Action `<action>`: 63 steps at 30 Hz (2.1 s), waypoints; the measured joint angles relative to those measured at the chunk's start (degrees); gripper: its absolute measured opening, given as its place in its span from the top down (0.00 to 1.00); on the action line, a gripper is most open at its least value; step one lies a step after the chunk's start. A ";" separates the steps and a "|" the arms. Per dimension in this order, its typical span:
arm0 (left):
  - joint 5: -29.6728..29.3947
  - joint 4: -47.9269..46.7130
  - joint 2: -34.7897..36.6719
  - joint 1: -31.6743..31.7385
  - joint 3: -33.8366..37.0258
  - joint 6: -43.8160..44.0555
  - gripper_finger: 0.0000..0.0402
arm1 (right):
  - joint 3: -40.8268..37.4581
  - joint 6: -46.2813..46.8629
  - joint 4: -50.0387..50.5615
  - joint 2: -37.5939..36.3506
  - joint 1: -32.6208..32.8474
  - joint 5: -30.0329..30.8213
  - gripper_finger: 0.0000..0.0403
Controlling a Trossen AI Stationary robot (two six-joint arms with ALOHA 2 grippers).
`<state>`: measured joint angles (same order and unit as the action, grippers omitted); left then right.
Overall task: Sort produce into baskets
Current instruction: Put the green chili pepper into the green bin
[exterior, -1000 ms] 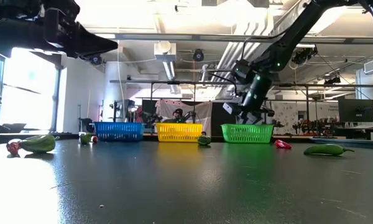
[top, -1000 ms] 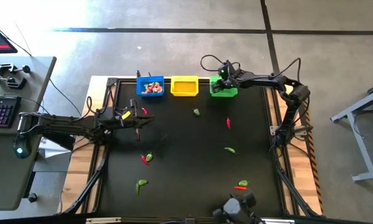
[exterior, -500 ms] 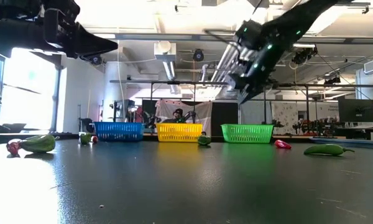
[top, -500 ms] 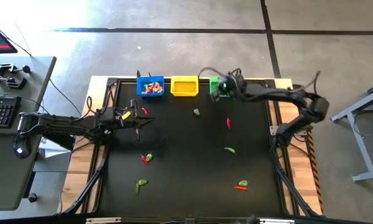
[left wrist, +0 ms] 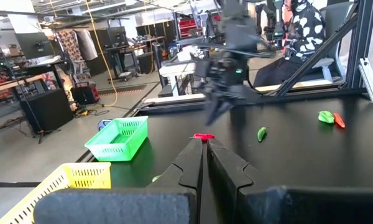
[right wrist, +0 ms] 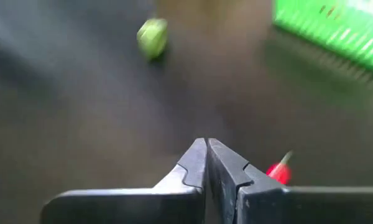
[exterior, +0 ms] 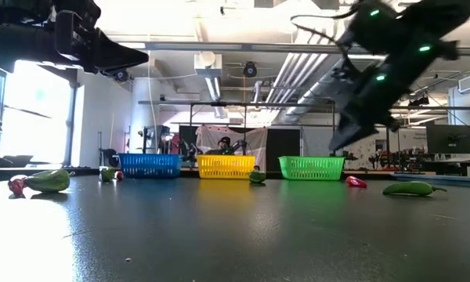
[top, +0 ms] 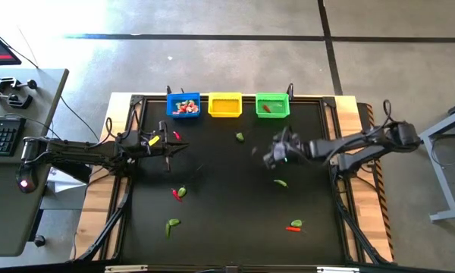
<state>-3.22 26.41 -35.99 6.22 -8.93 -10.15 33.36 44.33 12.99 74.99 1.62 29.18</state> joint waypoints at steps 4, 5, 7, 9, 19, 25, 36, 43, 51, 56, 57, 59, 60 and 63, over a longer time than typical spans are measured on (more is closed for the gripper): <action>0.01 -0.03 0.00 -0.01 0.00 0.03 0.98 | -0.46 5.99 2.71 -0.21 8.36 -0.40 1.00; 0.00 -0.07 0.00 -0.02 0.00 0.04 0.98 | -0.46 5.54 3.08 -0.10 10.51 -1.06 0.99; 0.02 -0.17 0.00 0.00 0.00 0.04 0.98 | -0.46 4.30 3.96 -0.06 14.52 -2.39 0.98; 0.02 -0.23 0.00 0.02 0.00 0.04 0.98 | -0.48 4.40 5.04 -0.04 17.95 -2.81 0.95; 0.02 -0.38 0.00 0.02 0.00 0.52 0.98 | -0.48 9.78 15.54 0.01 22.76 -4.01 0.70; 0.02 -0.57 0.00 0.02 0.00 0.55 0.98 | -0.48 6.81 16.11 0.01 22.32 -7.88 0.67; 0.04 -0.83 0.00 0.02 0.00 0.55 0.98 | -0.47 4.17 15.44 1.52 21.99 -11.22 0.74; 0.04 -0.92 0.00 0.00 0.00 0.55 0.98 | -0.22 0.80 12.87 7.18 20.13 -14.23 0.75; 0.02 -0.92 0.00 0.00 0.00 0.55 0.98 | 2.37 -2.08 13.64 6.18 17.72 -11.13 0.96; 0.04 -0.89 0.00 0.00 0.00 0.59 0.98 | 6.73 -2.58 13.57 5.54 11.72 -4.23 0.94; 0.04 -0.77 -0.02 -0.02 0.00 0.59 0.98 | 7.43 -1.80 13.30 5.54 9.20 -2.40 0.94; 0.04 -0.72 0.00 0.00 0.00 0.58 0.98 | 8.40 -0.42 11.47 5.52 3.46 1.10 0.96; 0.03 -0.72 0.00 0.00 0.00 0.56 0.98 | 8.68 0.27 10.50 5.52 0.38 2.59 0.97; 0.02 -0.88 0.00 0.00 0.00 0.02 0.98 | 9.16 -2.33 4.89 5.52 -9.48 3.30 0.98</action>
<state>-3.20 25.54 -35.99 6.22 -8.93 -10.13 42.52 42.00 17.88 80.52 -7.86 32.48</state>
